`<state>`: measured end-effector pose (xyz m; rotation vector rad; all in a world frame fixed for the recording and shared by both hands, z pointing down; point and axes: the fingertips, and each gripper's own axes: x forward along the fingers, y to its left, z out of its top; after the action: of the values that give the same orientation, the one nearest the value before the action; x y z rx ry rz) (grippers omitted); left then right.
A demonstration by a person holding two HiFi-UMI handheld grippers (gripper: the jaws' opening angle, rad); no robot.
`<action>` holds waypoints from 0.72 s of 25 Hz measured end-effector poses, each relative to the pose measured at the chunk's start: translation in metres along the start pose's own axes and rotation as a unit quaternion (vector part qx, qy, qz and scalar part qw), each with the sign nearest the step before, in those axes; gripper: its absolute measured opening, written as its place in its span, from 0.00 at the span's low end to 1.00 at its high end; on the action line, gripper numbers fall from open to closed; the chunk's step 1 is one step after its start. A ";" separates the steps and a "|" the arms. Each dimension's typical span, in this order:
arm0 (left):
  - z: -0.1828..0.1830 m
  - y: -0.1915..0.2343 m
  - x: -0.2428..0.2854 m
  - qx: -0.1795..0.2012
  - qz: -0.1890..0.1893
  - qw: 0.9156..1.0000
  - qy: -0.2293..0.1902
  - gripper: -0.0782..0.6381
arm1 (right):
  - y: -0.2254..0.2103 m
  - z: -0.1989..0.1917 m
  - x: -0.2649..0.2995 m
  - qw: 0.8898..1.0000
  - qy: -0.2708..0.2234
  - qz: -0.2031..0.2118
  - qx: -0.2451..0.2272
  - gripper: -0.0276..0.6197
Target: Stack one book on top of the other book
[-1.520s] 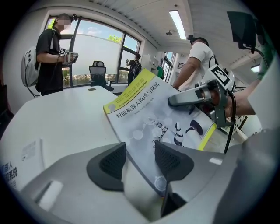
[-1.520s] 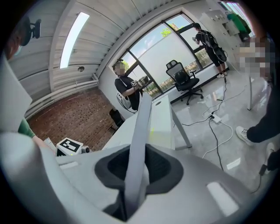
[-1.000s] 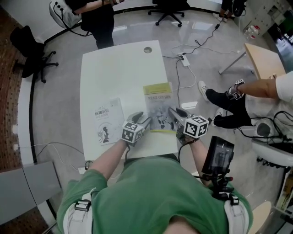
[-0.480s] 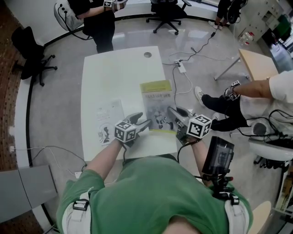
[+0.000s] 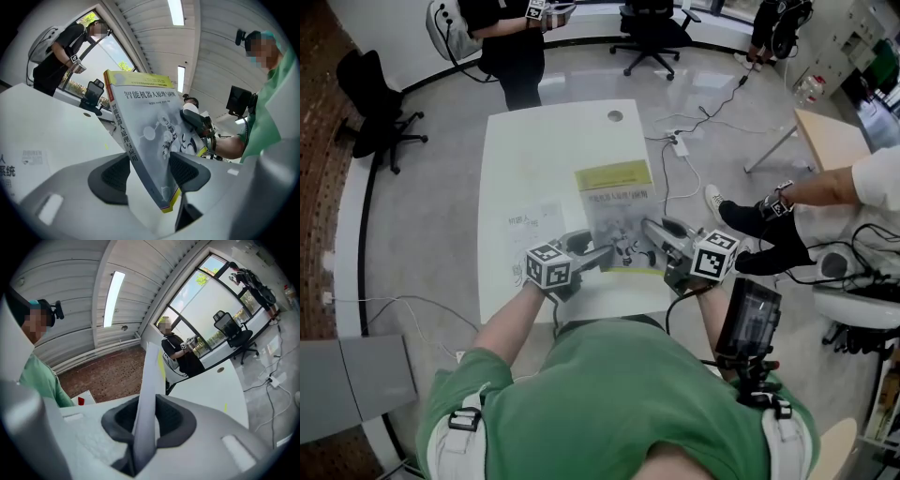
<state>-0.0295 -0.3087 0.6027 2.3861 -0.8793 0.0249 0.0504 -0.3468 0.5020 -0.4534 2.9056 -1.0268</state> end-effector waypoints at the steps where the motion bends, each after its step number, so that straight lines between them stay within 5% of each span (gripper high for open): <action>1: 0.003 -0.002 -0.002 0.007 0.007 1.000 -0.004 0.50 | 0.003 0.002 0.001 1.000 -0.002 0.004 0.000 0.15; 12: 0.036 -0.035 -0.047 0.086 0.093 0.991 -0.035 0.38 | 0.021 0.015 0.001 0.999 -0.018 0.030 -0.016 0.15; 18: 0.039 -0.002 -0.102 0.112 0.132 0.984 -0.032 0.37 | 0.033 -0.004 0.063 0.999 -0.014 0.030 -0.030 0.15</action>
<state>-0.1148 -0.2684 0.5484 2.4677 -1.2794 0.1598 -0.0185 -0.3379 0.4894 -0.3762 2.9116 -0.9203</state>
